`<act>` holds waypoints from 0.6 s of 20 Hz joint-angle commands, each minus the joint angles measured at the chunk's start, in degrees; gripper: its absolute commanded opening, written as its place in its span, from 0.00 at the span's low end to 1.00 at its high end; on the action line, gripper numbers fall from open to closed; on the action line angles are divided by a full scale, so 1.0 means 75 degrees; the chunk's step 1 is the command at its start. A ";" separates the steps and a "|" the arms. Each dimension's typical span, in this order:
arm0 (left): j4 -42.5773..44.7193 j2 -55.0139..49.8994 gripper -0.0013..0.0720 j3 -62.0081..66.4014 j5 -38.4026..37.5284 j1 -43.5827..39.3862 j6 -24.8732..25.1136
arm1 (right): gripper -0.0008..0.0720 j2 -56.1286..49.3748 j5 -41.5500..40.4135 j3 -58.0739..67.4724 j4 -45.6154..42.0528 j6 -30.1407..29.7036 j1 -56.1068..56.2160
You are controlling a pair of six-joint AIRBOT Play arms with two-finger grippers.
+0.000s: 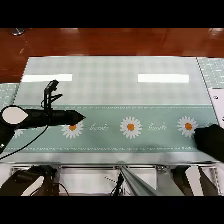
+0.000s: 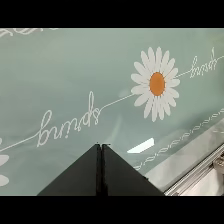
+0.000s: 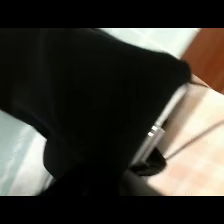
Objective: Fold the shirts.
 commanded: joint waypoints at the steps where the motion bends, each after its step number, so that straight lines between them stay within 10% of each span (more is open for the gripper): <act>1: -0.0015 -0.0003 0.06 0.0009 0.0035 -0.0003 0.0000 | 0.88 0.0632 -0.0294 -0.0947 -0.0787 0.0192 -0.0175; 6: -0.0023 -0.0096 0.06 0.0781 0.0612 0.0344 0.0172 | 0.84 0.0076 -0.1215 -0.0309 0.1195 0.0192 -0.0172; 7: -0.0020 -0.0280 0.06 0.1294 0.0589 0.0487 0.0172 | 0.58 -0.0119 -0.1466 -0.0012 0.2197 0.0187 -0.0169; 8: -0.0020 -0.0525 0.06 0.1918 0.0420 0.0603 0.0172 | 0.09 -0.0338 -0.1795 0.0289 0.3564 -0.0125 -0.0061; 12: -0.0035 -0.2072 0.06 0.5295 -0.0551 0.0440 -0.0085 | 0.05 -0.0924 -0.4188 0.0781 0.7020 -0.0906 0.2530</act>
